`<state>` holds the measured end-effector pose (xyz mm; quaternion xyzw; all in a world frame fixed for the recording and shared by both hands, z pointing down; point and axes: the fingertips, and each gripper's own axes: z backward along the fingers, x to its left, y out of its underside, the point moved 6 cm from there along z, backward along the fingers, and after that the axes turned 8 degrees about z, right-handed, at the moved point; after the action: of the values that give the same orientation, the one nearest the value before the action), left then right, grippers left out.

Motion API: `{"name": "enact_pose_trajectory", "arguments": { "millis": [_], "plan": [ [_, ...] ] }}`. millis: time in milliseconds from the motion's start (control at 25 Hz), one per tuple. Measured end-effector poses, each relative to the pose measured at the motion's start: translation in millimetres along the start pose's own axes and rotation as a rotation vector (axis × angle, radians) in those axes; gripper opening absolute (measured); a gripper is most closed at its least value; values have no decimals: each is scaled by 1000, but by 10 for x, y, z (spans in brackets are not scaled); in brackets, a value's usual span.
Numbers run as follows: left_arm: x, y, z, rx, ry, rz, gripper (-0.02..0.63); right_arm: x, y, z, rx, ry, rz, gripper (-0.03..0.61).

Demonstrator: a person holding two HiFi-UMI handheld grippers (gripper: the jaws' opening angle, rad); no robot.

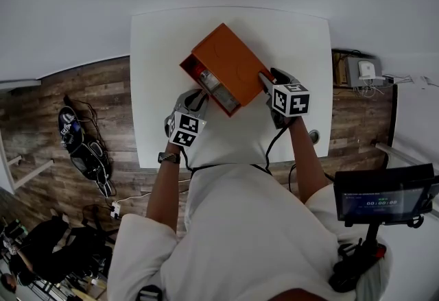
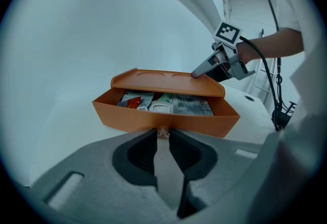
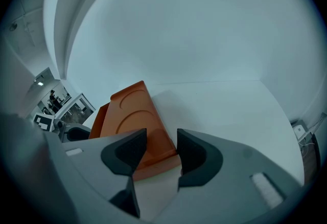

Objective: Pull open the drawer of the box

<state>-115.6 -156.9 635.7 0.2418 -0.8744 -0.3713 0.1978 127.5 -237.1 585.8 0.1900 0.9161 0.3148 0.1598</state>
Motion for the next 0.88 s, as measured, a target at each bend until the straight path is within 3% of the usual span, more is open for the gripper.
{"name": "enact_pose_trajectory", "arguments": {
  "millis": [880],
  "plan": [
    [100,256,153,35,-57,38,79,-86,7,-106,-2,6,-29,196]
  ]
}}
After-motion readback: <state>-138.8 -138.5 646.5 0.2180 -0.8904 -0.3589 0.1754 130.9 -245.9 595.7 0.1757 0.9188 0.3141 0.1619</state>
